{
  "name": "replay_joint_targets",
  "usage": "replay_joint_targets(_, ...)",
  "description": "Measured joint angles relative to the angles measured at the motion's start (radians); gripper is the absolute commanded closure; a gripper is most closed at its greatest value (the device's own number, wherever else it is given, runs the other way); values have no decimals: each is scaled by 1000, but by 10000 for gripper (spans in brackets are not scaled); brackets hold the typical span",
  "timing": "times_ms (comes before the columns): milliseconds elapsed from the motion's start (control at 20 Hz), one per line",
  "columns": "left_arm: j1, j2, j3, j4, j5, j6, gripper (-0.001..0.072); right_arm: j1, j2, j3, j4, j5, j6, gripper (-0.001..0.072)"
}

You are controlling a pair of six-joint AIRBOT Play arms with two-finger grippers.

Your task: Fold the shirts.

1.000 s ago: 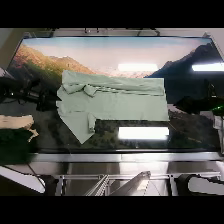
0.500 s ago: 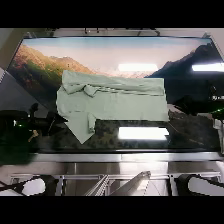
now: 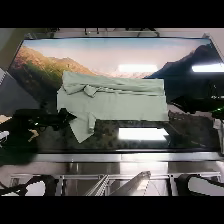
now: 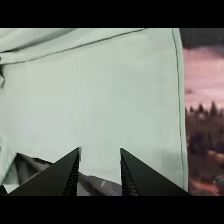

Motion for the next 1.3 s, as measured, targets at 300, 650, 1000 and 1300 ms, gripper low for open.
replay_joint_targets(300,-7,-38,78,50,92,18,641,-63,-1,-16,-188,29,113,289)
replay_joint_targets(650,102,-41,93,69,233,42,641,-62,-42,-64,-285,28,163,322)
replay_joint_targets(1000,131,-41,94,66,274,59,641,60,-160,-69,-155,4,131,410)
replay_joint_targets(1300,135,-41,96,66,286,66,682,95,-200,-71,-24,-57,59,692)
